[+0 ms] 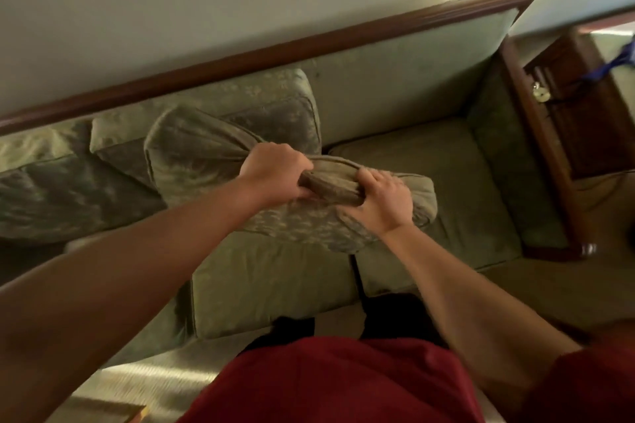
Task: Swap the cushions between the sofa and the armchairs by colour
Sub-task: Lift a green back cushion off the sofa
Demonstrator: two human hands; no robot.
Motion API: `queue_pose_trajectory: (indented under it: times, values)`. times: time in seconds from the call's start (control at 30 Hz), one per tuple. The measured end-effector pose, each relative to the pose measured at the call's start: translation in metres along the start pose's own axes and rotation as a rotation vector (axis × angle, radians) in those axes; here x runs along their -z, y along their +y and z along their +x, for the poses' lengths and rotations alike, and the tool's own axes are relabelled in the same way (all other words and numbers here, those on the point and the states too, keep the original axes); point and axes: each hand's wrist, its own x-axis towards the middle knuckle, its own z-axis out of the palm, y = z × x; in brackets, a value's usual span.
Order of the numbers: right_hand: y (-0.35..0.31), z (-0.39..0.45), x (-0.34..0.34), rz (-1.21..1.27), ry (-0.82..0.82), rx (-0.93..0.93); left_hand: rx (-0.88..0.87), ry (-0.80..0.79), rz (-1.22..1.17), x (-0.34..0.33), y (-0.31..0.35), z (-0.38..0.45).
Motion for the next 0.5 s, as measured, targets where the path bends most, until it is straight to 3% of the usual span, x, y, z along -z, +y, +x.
queue_pose_trajectory:
  times: [0.2,0.5]
  values:
    - [0.054,0.026,0.081,-0.222,-0.109,0.136,0.062,0.097,-0.189,0.010,0.049,0.026]
    - [0.186,0.096,0.153,-0.351,-0.148,0.269,0.131,0.096,-0.174,0.032,0.137,0.131]
